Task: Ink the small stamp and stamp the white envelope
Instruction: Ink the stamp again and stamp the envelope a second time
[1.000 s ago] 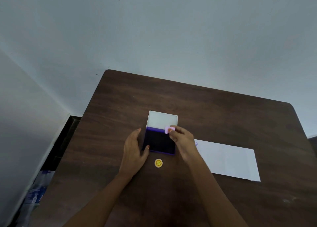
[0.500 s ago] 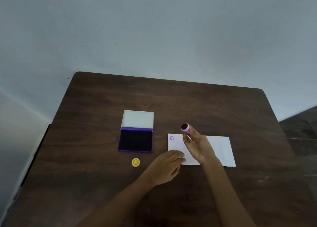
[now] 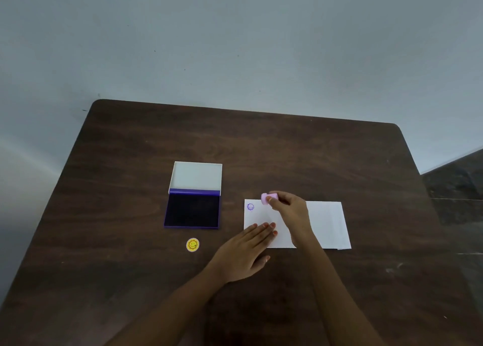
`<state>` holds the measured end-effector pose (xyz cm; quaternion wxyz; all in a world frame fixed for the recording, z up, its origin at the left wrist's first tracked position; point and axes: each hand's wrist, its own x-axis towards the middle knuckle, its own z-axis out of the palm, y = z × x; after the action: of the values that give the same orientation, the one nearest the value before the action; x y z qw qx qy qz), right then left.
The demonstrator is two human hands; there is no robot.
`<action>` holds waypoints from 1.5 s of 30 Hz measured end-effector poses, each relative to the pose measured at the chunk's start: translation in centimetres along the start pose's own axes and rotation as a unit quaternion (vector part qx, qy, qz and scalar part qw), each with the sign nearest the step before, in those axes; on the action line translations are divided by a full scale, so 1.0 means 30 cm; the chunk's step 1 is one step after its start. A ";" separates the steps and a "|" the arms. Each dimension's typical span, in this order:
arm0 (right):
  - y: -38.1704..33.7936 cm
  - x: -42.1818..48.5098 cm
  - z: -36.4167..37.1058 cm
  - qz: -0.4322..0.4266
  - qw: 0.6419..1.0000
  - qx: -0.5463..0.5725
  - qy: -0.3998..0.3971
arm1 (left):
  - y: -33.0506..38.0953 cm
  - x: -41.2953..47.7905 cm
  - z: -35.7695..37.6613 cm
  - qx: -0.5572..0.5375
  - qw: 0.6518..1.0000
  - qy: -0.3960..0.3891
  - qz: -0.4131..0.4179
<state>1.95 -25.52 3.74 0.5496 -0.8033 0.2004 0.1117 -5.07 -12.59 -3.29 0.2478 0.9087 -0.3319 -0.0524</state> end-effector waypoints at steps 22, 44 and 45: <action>0.019 -0.009 0.121 -0.135 0.962 -0.237 -0.024 | 0.000 0.000 0.023 0.001 1.000 0.016 -0.011; 0.020 0.015 0.146 -0.100 0.953 -0.282 -0.042 | 0.011 0.000 -0.006 -0.025 0.999 0.023 -0.010; 0.021 0.015 0.148 -0.100 0.953 -0.281 -0.043 | 0.012 0.000 -0.009 -0.025 0.999 0.023 -0.008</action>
<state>2.27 -21.68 1.38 0.3176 -0.9358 0.0560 0.1422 -5.20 -12.72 -2.89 0.2777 0.9060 -0.3168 -0.0415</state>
